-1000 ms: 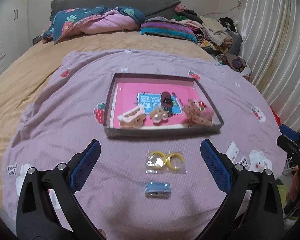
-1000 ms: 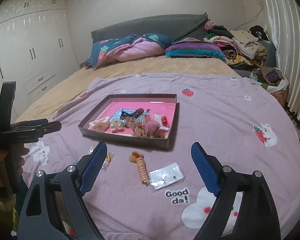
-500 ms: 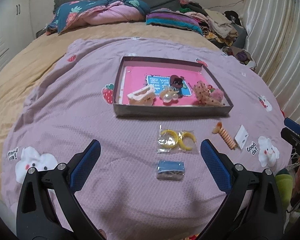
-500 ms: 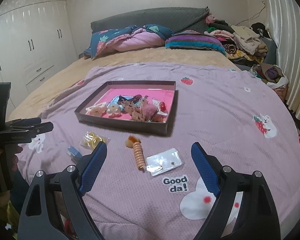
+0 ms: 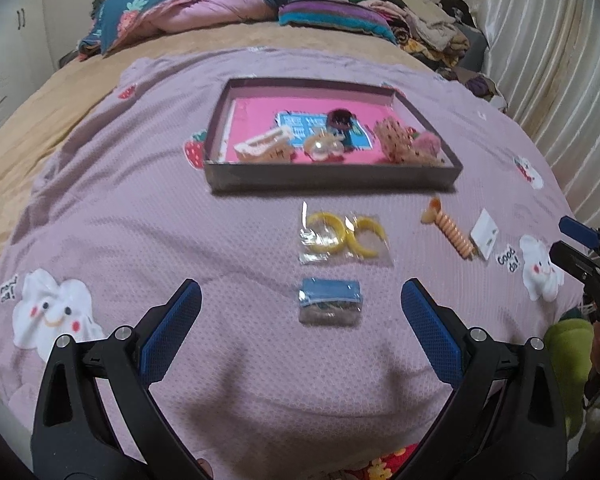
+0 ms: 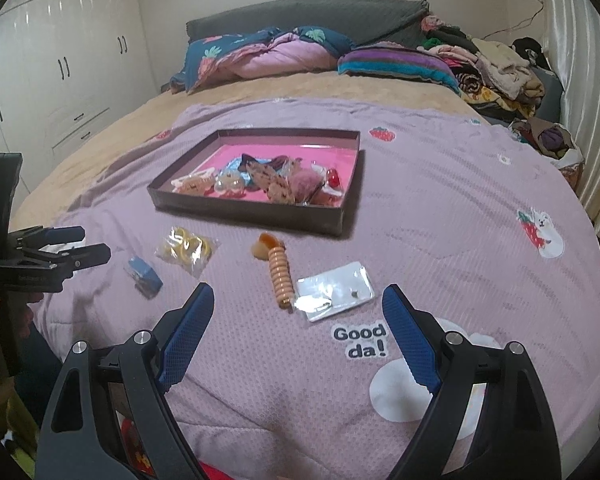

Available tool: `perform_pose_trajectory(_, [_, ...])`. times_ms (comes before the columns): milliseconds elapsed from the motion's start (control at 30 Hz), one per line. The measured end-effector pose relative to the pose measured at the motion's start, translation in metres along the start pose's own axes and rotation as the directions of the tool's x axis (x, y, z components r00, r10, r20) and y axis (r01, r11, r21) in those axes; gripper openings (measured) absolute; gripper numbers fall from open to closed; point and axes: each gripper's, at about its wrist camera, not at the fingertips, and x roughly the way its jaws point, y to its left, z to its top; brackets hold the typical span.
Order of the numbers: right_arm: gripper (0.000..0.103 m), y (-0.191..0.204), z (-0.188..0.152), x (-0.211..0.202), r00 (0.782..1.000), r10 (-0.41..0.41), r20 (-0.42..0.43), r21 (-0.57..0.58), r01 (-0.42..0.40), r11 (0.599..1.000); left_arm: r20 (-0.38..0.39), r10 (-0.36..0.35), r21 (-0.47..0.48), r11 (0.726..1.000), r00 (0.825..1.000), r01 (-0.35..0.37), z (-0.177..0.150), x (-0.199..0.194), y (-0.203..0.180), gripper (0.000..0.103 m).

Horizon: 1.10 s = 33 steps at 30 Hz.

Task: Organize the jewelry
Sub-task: 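Withdraw both tools and move toward the blue box and white earring card, then grasp the blue-lidded box with the left tool while the right tool grasps the white earring card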

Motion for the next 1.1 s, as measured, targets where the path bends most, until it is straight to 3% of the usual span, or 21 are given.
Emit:
perform_pose_trajectory(367, [0.085,-0.010,-0.011,0.015,0.999,-0.025,-0.044,0.009,0.025,1.000,-0.081,-0.023,0.030,0.999,0.996,0.026,-0.019,0.029,-0.016,0.094])
perform_pose_trajectory(833, [0.085,-0.027,-0.018,0.042,0.994,-0.060,-0.094,0.018,0.062,0.998,-0.094,-0.037,-0.051,0.998,0.995,0.033,-0.015,0.060,-0.001,0.093])
perform_pose_trajectory(1000, [0.085,-0.038,-0.019,0.056,0.989,-0.081,-0.123,0.020,0.084,0.996,-0.094,-0.039,-0.031,0.999,0.995,0.037,-0.014,0.065,-0.006,0.074])
perform_pose_trajectory(1100, [0.085,-0.042,-0.020,0.066,0.986,-0.087,-0.143,0.018,0.091,0.996,-0.094,-0.036,-0.002,0.999,0.995,0.036,-0.014,0.066,-0.011,0.053])
